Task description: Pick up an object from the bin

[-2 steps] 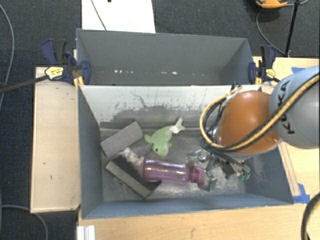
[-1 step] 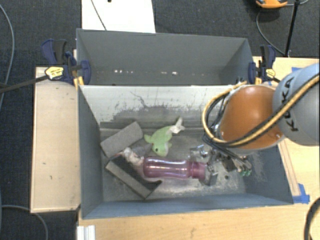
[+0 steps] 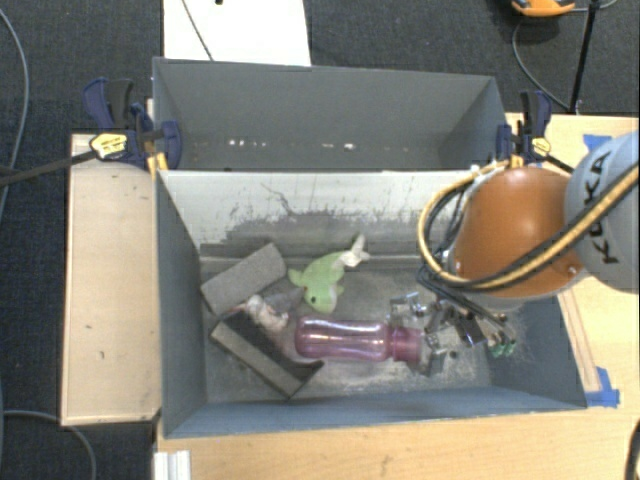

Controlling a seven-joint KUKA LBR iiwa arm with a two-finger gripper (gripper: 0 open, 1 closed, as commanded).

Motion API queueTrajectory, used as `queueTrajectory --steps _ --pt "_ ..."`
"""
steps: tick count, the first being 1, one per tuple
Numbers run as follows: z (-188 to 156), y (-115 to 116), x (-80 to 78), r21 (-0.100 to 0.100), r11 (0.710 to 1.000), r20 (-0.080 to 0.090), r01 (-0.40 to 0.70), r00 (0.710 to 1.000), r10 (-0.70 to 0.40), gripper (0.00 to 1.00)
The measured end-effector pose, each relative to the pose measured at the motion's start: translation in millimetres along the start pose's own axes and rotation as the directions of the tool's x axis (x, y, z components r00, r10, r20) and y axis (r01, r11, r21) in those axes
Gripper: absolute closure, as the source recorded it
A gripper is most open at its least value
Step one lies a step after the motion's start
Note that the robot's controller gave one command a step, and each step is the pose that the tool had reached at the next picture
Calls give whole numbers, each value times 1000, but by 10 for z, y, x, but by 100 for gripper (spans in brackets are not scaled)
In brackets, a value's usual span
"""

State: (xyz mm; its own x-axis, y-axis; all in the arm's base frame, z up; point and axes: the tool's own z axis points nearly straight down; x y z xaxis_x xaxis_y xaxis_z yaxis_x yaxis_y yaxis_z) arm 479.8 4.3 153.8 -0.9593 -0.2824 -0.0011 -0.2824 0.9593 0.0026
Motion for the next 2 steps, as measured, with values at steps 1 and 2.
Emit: queueTrajectory --steps 1,2 --pt "177 -70 -111 8 999 28 -36 999 36 100" --pt "-702 -132 -18 0 997 2 -82 997 82 100"
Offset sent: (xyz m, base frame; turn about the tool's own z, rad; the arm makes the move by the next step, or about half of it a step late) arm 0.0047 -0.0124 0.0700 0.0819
